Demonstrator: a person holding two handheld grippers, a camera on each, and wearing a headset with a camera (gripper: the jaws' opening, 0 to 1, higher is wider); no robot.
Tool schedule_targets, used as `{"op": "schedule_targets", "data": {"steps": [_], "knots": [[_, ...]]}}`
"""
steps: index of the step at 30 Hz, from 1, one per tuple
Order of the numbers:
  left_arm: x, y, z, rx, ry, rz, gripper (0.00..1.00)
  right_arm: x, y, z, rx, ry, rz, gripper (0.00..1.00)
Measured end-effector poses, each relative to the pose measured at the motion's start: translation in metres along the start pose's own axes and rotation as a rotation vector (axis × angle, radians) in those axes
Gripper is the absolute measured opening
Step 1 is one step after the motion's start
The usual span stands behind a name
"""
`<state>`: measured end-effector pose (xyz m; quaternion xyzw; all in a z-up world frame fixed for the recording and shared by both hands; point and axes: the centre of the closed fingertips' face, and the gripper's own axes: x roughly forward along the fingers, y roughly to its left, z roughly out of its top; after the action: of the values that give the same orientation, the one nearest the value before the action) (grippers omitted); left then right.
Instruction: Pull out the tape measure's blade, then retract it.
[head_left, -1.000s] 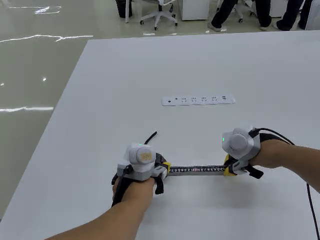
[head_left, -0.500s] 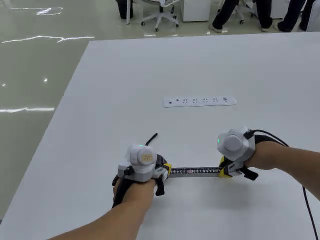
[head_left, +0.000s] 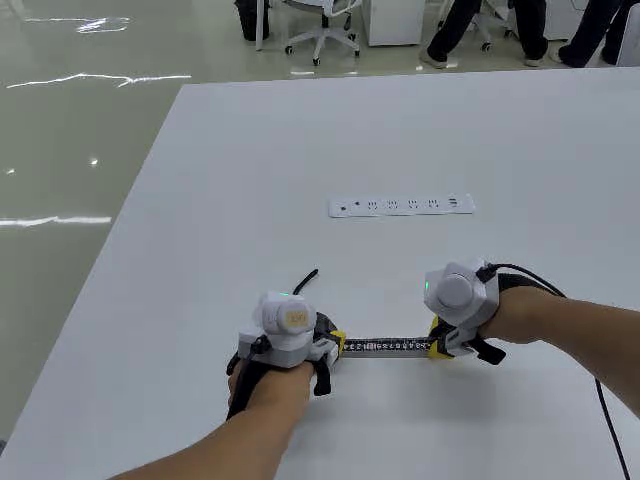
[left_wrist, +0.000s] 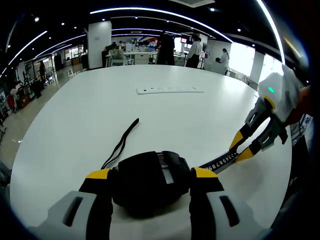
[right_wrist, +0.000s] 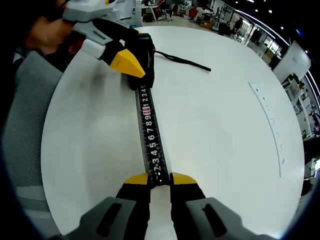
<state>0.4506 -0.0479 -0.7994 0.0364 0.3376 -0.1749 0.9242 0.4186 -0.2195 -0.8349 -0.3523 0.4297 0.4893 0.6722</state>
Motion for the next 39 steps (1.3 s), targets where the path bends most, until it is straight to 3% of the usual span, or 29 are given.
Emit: {"op": "schedule_targets", "data": {"steps": [24,39], "knots": [[0.000,-0.001,0.000,-0.001,0.000,-0.003,0.58,0.012,0.009,0.039,-0.028,-0.044,0.023,0.14],[0.002,0.000,-0.001,-0.002,0.000,-0.004,0.58,0.027,0.009,0.057,-0.041,-0.042,0.024,0.14]]}}
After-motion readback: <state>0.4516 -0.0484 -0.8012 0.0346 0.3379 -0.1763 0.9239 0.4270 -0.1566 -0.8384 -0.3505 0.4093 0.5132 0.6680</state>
